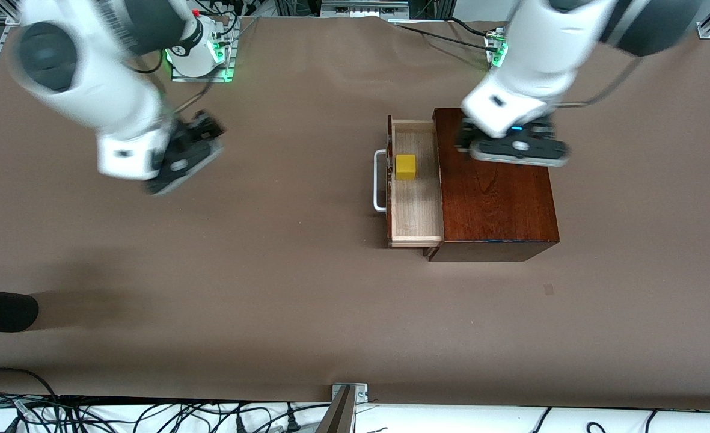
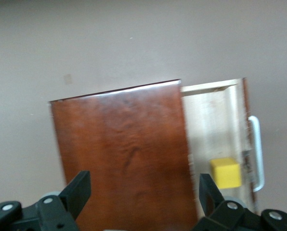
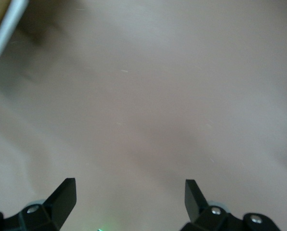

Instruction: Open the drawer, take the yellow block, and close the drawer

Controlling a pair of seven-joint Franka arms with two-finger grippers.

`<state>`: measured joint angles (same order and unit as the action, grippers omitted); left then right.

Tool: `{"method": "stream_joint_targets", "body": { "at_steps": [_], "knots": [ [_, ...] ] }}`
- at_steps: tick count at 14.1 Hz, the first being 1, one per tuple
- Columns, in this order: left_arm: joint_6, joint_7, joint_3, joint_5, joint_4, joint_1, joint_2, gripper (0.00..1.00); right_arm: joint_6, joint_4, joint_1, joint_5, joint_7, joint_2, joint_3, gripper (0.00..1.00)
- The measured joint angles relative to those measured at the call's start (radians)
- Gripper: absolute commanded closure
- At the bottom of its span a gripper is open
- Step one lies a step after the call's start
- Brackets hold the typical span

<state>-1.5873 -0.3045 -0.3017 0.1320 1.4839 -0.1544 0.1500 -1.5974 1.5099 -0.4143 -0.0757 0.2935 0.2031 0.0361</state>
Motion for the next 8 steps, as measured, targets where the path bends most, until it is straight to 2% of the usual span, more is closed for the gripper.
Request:
{"method": "stream_joint_targets", "body": {
  "at_steps": [2,5,8],
  "knots": [
    [0.009,0.136,0.089,-0.015,0.009,0.014,-0.023,0.00,-0.058,0.000,-0.098,-0.001,0.000,0.020,0.030,0.00],
    [0.010,0.268,0.192,-0.018,0.016,0.042,-0.034,0.00,-0.217,-0.004,-0.276,0.003,0.000,0.105,0.036,0.00],
    [0.013,0.312,0.282,-0.061,0.066,0.052,-0.063,0.00,-0.343,-0.083,-0.423,0.079,0.009,0.246,0.037,0.00]
  ]
}}
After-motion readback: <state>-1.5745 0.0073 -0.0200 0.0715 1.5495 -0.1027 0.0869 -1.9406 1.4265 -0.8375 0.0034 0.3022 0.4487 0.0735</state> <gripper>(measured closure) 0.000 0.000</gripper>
